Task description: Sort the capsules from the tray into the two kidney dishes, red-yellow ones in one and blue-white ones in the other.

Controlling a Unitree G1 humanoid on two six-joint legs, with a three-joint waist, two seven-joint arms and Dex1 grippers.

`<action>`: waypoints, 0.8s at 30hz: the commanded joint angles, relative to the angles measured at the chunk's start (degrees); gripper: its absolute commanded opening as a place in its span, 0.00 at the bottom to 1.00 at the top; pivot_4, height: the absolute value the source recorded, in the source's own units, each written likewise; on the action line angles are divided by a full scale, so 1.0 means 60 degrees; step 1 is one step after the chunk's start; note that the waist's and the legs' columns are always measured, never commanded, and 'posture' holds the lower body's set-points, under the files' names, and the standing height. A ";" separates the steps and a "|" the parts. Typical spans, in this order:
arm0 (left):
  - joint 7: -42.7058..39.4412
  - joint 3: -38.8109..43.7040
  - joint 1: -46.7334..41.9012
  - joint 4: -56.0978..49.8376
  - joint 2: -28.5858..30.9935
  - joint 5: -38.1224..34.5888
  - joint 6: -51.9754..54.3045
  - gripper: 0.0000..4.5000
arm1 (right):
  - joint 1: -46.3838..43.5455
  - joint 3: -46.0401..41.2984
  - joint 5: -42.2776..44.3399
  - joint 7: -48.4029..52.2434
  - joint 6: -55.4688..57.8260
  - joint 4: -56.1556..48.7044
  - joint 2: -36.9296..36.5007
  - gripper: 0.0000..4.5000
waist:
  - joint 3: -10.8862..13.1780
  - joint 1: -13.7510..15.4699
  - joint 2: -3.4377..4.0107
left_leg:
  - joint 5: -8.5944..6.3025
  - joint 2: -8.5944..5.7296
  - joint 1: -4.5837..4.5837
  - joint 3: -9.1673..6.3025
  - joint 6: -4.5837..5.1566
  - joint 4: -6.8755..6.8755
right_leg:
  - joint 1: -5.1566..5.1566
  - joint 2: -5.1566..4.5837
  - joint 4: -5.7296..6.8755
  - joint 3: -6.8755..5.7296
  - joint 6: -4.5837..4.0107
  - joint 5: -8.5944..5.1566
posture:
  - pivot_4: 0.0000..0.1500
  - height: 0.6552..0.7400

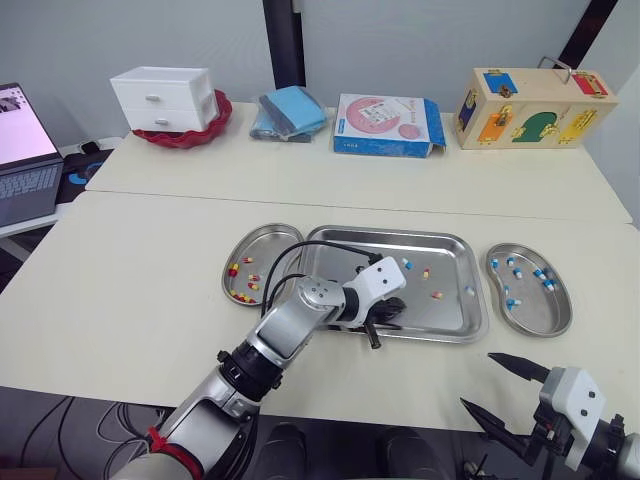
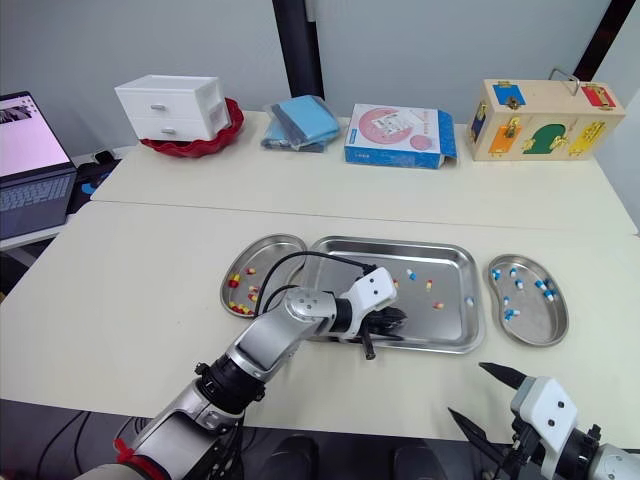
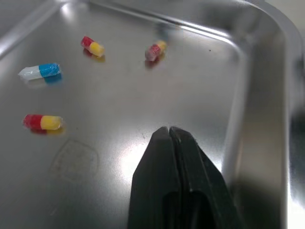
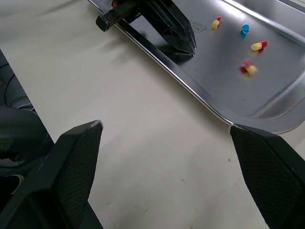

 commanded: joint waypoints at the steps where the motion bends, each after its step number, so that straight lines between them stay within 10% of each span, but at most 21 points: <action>1: -0.0041 0.0083 -0.0080 -0.0023 -0.0092 0.0082 -0.0300 0.00 | 0.0163 0.0008 0.0019 -0.0081 -0.0047 -0.0216 0.0008 1.00 | 0.0000 0.0000 0.0000 | 0.0000 0.0000 0.0002 0.0000 0.0000 0.0000 | 0.0002 0.0000 0.0000 0.0000 0.0000 0.0000 | 1.00 0.90; 14: -0.0392 0.1050 0.0000 -0.1539 0.0177 -0.0727 0.0233 0.00 | 0.0061 -0.0050 0.0052 -0.0079 -0.0098 -0.0088 -0.0110 1.00 | -0.0001 0.0000 0.0002 | 0.0000 0.0000 0.0006 0.0000 0.0000 0.0000 | 0.0005 0.0000 0.0000 0.0000 0.0000 0.0000 | 1.00 0.90; 24: -0.1959 0.4750 0.1283 -0.3545 0.2720 -0.3398 0.0478 0.00 | -0.0162 -0.0242 0.0173 -0.0090 0.0008 -0.0081 -0.0244 1.00 | -0.0011 -0.0036 0.0022 | 0.0000 0.0007 0.0025 0.0002 -0.0001 -0.0009 | 0.0013 0.0000 0.0001 0.0001 -0.0001 -0.0001 | 1.00 0.90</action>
